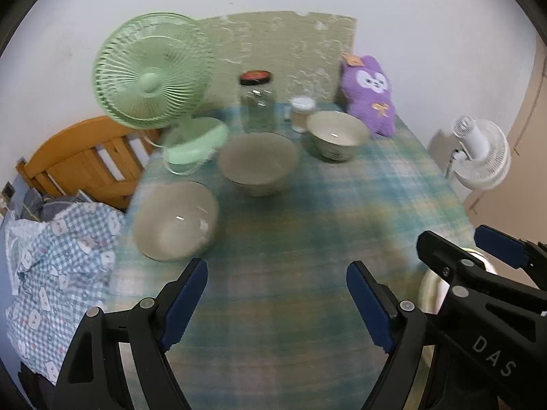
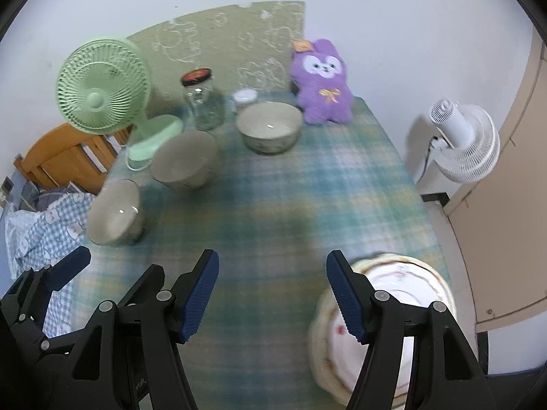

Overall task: Organize plates and bowls
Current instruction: 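Move both grippers to the grey glass plate and grasp its rim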

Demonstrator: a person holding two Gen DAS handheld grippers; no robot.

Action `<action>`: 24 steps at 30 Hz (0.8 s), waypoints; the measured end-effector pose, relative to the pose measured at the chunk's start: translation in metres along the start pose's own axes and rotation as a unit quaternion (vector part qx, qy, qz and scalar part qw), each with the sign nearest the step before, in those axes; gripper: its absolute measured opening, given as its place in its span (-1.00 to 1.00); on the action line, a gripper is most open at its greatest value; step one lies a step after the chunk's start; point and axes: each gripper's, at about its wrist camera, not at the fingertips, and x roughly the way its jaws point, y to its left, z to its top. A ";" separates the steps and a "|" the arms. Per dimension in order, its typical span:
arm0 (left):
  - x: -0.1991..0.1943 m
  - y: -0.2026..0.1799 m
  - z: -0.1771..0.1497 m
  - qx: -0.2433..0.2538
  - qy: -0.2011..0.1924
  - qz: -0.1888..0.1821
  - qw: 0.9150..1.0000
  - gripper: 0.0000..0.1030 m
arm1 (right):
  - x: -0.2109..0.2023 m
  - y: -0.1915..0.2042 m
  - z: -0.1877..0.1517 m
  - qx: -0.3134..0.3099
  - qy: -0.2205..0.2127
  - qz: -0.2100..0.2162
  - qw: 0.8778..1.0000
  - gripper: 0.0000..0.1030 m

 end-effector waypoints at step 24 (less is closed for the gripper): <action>0.097 0.155 0.026 -0.028 0.011 0.046 0.998 0.44 | 0.091 0.166 0.037 -0.020 -0.001 0.030 0.999 0.28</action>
